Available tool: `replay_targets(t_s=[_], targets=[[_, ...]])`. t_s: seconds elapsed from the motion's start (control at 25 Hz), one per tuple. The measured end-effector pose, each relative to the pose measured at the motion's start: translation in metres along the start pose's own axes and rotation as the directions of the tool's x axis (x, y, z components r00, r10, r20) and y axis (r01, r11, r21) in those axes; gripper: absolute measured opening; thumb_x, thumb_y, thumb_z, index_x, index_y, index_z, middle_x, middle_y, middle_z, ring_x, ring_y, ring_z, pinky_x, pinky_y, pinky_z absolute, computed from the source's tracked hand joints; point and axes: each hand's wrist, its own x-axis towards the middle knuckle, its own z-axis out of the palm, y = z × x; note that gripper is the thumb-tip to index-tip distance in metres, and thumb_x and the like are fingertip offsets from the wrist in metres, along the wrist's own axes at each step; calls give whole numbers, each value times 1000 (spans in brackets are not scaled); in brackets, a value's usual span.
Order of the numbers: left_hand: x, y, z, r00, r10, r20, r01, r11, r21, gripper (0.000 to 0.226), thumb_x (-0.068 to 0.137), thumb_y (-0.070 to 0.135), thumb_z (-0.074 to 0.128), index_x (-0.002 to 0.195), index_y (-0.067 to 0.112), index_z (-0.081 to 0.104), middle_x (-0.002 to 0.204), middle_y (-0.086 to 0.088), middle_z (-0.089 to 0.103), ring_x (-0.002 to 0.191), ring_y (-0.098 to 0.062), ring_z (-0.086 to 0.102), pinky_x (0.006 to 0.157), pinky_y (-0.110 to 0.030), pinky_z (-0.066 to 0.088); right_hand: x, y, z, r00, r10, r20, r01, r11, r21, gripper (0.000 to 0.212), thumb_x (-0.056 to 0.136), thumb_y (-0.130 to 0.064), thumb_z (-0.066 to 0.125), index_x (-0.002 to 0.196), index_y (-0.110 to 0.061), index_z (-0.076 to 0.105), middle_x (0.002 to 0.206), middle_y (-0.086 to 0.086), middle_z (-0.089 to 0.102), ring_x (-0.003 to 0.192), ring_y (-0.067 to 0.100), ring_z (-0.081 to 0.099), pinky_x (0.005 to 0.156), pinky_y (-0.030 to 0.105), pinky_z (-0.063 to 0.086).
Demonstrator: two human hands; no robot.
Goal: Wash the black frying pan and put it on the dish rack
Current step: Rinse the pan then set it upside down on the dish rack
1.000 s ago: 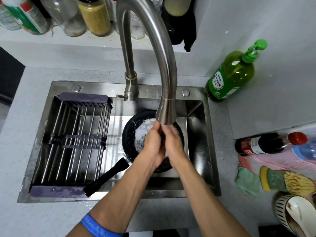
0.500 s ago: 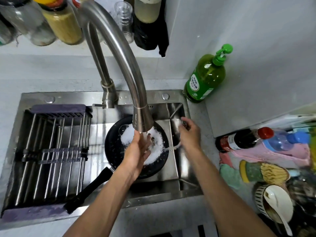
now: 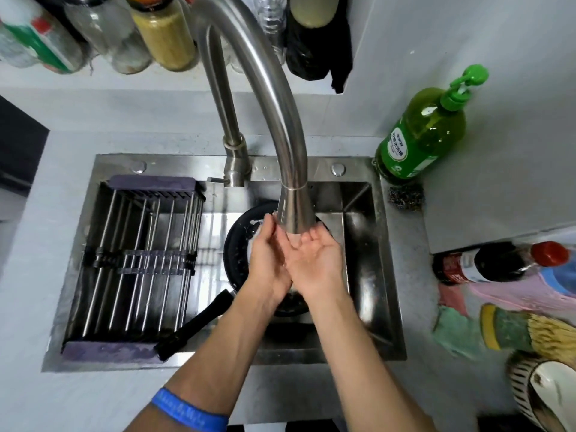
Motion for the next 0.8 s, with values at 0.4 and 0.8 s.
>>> replay_targets(t_s=[0.4, 0.8], targets=[[0, 2, -23, 936, 351, -9, -268, 732, 627, 18, 85, -3, 63, 79, 14, 68, 78, -5, 69, 76, -17, 66, 72, -26, 53, 5, 4, 11, 991, 96, -95, -127, 899, -420, 31, 96, 0, 35, 103, 2, 65, 85, 14, 73, 79, 21, 70, 79, 32, 56], [26, 101, -165, 979, 201, 42, 58, -469, 881, 45, 97, 41, 49, 130, 11, 56, 142, -10, 48, 128, -29, 48, 104, -40, 41, 10, -2, -2, 993, 73, -92, -114, 786, -608, 39, 102, -7, 24, 115, -6, 62, 122, 10, 66, 111, 27, 61, 108, 44, 42]])
